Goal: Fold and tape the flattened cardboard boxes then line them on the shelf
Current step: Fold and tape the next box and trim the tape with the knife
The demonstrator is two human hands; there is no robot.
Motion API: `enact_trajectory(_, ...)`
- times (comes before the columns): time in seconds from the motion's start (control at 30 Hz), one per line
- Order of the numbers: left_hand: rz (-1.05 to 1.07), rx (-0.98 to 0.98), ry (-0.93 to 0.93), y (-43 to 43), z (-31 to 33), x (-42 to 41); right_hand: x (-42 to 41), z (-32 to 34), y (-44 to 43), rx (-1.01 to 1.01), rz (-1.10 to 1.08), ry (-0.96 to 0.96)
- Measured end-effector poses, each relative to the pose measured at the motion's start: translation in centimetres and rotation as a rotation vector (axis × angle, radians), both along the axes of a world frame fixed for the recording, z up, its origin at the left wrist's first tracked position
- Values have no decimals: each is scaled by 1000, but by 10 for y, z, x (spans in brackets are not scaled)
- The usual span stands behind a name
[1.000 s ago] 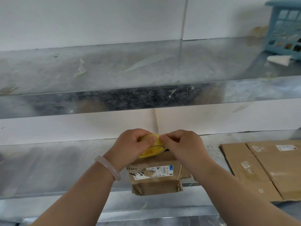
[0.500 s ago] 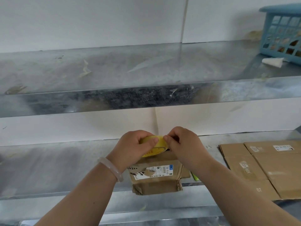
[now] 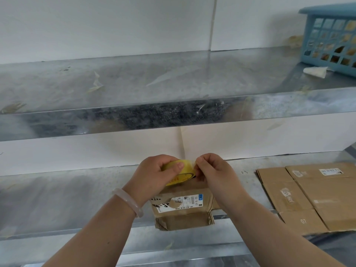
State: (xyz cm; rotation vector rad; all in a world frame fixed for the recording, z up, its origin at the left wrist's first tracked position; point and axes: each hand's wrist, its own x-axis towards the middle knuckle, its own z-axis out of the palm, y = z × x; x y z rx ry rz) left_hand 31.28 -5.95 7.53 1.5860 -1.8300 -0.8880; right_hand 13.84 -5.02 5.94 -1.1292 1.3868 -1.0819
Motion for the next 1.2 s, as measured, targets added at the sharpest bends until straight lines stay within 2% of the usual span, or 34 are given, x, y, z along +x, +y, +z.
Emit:
enact_trajectory(0.1, -8, -1, -1, -1, 0, -1, 0, -1, 2, -46, -23, 73)
enact_trajectory(0.23, -3, -7, 19, -4, 0, 1, -6, 4, -8, 100, -15, -264)
enact_trajectory(0.3, -12, -1, 14, -4, 0, 0, -13, 5, -14, 107, 80, -152)
enact_trajectory(0.37, -36, -1, -19, -4, 1, -2, -13, 7, -14, 53, 159, 110)
enact_trajectory(0.47, -41, -20, -36, -6, 1, -4, -10, 5, -16, -56, 69, 346)
enact_trajectory(0.6, -28, 22, 41, -4, 0, 6, -9, 6, -16, -80, 34, 421)
enact_trajectory(0.73, -76, 156, 215, 1, -12, 18, -8, 2, -22, -67, 46, 447)
enact_trajectory(0.9, -68, 75, 208, -4, -15, 17, -12, 1, -28, -122, 37, 512)
enact_trajectory(1.07, -63, 17, 193, -15, -11, 11, -18, 22, -28, -236, -26, 395)
enact_trajectory(1.13, -47, 8, 191, -18, -12, 9, -20, 26, -27, -238, -56, 262)
enact_trajectory(1.2, -41, -2, 182, -21, -14, 7, -18, 22, -27, -135, -93, 28)
